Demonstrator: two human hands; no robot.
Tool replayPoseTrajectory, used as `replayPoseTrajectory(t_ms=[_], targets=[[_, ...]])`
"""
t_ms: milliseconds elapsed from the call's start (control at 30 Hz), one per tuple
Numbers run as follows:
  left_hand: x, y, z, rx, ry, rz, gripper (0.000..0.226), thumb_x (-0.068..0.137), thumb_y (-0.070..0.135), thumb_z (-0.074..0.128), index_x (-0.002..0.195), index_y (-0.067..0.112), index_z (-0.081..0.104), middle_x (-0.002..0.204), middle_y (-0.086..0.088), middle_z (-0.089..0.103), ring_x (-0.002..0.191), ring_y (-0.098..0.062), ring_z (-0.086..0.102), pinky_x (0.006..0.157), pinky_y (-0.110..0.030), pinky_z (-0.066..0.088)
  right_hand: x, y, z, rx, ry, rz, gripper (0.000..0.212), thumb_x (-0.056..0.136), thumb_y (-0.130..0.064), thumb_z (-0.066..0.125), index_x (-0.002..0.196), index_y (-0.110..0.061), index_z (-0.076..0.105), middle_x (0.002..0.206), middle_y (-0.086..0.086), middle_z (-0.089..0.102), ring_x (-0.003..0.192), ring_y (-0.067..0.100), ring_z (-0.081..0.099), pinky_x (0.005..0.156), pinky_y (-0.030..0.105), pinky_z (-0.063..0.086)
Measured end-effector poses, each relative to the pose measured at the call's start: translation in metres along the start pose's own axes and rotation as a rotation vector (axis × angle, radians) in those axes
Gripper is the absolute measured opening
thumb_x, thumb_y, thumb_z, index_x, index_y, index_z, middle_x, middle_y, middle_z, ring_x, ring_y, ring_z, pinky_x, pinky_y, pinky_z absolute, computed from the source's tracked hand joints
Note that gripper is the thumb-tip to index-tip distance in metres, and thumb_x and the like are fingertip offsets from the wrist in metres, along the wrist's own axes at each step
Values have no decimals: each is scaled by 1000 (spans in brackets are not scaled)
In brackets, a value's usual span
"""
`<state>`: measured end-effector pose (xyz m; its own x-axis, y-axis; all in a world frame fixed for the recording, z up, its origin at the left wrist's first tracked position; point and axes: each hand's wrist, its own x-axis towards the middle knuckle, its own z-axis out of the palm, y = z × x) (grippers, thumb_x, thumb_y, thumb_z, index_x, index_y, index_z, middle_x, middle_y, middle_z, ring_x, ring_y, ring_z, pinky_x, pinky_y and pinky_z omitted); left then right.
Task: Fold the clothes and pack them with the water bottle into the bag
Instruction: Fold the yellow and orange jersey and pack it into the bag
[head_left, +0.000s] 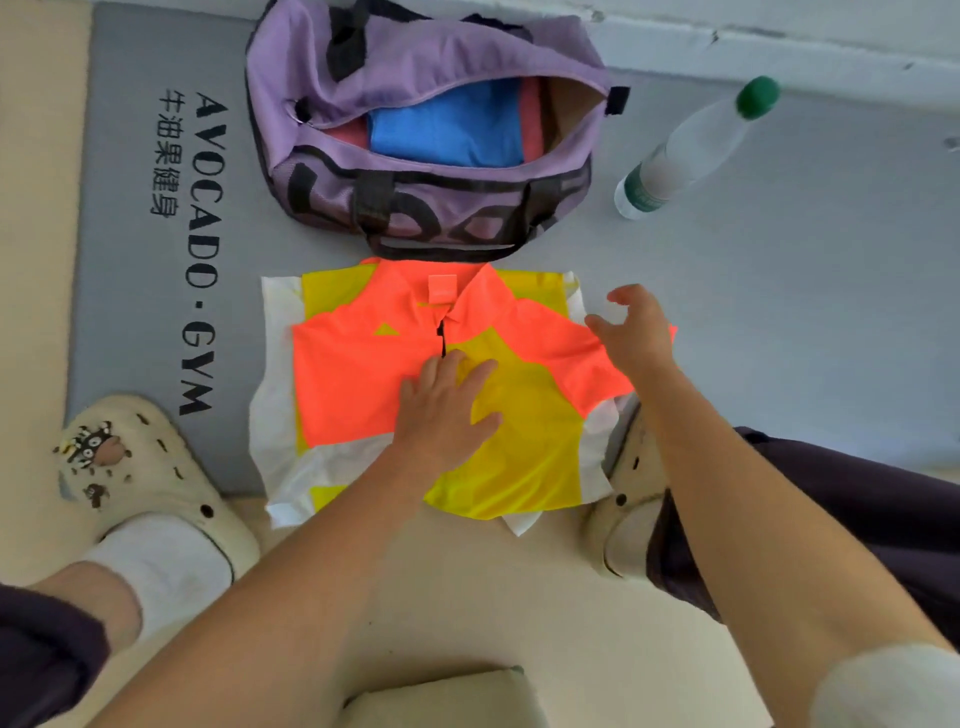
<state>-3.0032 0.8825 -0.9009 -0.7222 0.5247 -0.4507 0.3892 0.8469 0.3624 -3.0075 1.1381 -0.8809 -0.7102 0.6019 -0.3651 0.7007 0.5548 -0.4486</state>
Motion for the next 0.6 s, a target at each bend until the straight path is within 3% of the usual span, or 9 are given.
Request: replayPoseTrajectory(t_ms=[67, 167, 267, 367, 500, 600], targets=[[1, 1, 6, -6, -35, -41, 71, 87, 65, 48, 150, 44, 23, 157, 2, 22, 142, -25, 21, 106, -46, 28, 14, 10, -5, -51, -170, -15, 44, 82, -26, 77, 121, -11, 61, 124, 6, 62, 117, 23, 55, 92, 23, 35], [2, 4, 9, -22, -69, -72, 72, 87, 67, 47, 151, 45, 20, 160, 2, 17, 145, -25, 15, 109, -48, 24, 22, 15, 1, -184, -399, -46, 39, 78, -40, 78, 111, -22, 66, 105, -1, 62, 105, 21, 58, 91, 30, 42], [3, 6, 8, -43, -98, -102, 72, 87, 68, 46, 151, 46, 19, 161, 2, 15, 146, -24, 12, 110, -49, 23, 24, 17, 3, -376, -443, -106, 29, 78, -52, 74, 91, -28, 65, 93, -5, 56, 98, 21, 55, 93, 40, 44], [5, 8, 7, -6, -99, -112, 73, 87, 69, 44, 151, 46, 18, 160, 1, 16, 145, -25, 13, 110, -48, 24, 27, 20, -7, -484, -422, -150, 39, 81, -59, 68, 69, -23, 56, 78, -3, 51, 85, 22, 50, 77, 35, 39], [5, 10, 8, 38, -102, -120, 75, 86, 71, 43, 152, 45, 17, 161, 0, 16, 145, -26, 14, 109, -49, 24, 31, 27, -30, -247, -446, -45, 36, 78, -49, 76, 67, -18, 60, 70, -4, 51, 68, 14, 46, 58, 28, 34], [4, 10, 9, 35, -137, -116, 75, 87, 72, 41, 152, 47, 14, 162, 2, 12, 146, -24, 10, 111, -50, 22, 29, 38, -46, -413, -548, -93, 15, 77, -25, 75, 85, -20, 63, 80, -6, 51, 80, 18, 50, 61, 25, 36]])
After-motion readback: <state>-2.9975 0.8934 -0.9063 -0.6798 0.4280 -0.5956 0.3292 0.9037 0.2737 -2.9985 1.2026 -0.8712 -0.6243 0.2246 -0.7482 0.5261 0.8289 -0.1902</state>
